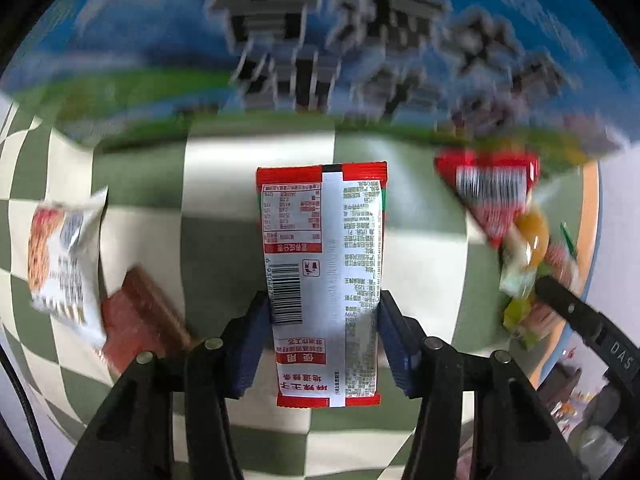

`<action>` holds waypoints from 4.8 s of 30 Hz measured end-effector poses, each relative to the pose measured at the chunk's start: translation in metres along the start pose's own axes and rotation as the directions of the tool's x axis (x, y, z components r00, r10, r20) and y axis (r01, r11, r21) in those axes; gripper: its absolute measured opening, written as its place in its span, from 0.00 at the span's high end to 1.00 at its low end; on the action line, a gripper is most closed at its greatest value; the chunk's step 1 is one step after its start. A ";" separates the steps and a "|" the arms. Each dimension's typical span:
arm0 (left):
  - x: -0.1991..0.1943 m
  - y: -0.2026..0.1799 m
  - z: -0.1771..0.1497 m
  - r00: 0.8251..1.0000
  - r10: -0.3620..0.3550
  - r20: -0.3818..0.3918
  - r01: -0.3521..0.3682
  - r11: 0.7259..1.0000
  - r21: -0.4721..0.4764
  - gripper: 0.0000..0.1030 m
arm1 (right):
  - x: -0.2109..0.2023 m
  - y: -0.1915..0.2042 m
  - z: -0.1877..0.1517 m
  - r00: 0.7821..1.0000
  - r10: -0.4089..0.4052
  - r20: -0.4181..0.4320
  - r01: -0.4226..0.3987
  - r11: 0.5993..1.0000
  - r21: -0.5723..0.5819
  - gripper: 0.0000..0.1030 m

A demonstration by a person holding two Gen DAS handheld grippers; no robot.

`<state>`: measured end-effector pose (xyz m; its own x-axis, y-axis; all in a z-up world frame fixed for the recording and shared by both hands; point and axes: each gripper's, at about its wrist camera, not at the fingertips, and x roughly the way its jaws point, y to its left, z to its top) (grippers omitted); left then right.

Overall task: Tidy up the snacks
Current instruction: 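Grasp the red-white stick pack with left tool while right tool grasps the candy-ball bag, then carry both packs into the box and open both tools, then withdraw both tools from the box back toward the remaining snacks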

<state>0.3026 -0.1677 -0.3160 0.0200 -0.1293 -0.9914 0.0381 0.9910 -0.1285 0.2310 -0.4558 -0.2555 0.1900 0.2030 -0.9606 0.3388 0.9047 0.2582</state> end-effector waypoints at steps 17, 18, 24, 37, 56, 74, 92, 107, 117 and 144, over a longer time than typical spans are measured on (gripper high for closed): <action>0.032 0.000 -0.048 0.996 0.026 -0.087 -0.023 0.999 0.030 0.49 | 0.029 0.021 -0.081 0.990 -0.090 -0.112 0.068 0.980 -0.186 0.49; 0.038 0.000 -0.047 0.996 0.027 -0.087 -0.024 0.999 0.028 0.49 | 0.030 0.022 -0.081 0.990 -0.088 -0.109 0.068 0.981 -0.179 0.49; 0.048 -0.003 -0.037 0.996 0.026 -0.081 -0.025 1.000 0.009 0.48 | 0.025 -0.001 -0.070 0.990 -0.094 -0.101 0.077 0.984 -0.160 0.48; 0.022 -0.002 -0.056 0.999 0.041 -0.033 -0.040 0.999 0.034 0.55 | 0.035 0.007 -0.074 0.989 -0.115 -0.090 0.098 0.979 -0.179 0.49; -0.173 -0.028 0.001 0.946 -0.226 0.234 0.208 0.973 0.101 0.58 | -0.103 0.080 -0.036 0.986 0.128 0.103 -0.093 0.952 -0.293 0.51; -0.110 -0.040 0.191 0.981 -0.193 -0.004 0.193 0.981 0.004 0.58 | -0.094 0.154 0.145 0.995 0.006 0.102 0.038 0.906 -0.422 0.51; -0.092 -0.022 0.177 0.992 -0.128 -0.015 0.128 0.992 -0.005 0.09 | -0.053 0.144 0.143 0.997 -0.078 -0.001 0.072 0.919 -0.388 0.07; -0.155 0.032 0.130 0.954 0.072 0.290 -0.069 0.997 -0.021 0.09 | -0.089 0.157 0.121 0.990 -0.053 0.133 0.100 0.922 -0.374 0.06; -0.196 0.038 0.074 0.876 0.122 0.467 -0.134 0.991 -0.007 0.09 | -0.132 0.161 0.081 0.962 -0.016 0.273 0.121 0.919 -0.374 0.05; -0.136 0.100 -0.026 0.897 0.263 0.354 -0.250 0.965 -0.084 0.09 | -0.091 0.081 0.014 0.988 0.007 0.152 0.027 0.976 -0.218 0.05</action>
<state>0.2776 -0.0502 -0.1950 0.3820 0.1326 -0.9146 -0.0521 0.9912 0.1219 0.2545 -0.4059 -0.1457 0.3305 0.1496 -0.9319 0.1349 0.9697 0.2035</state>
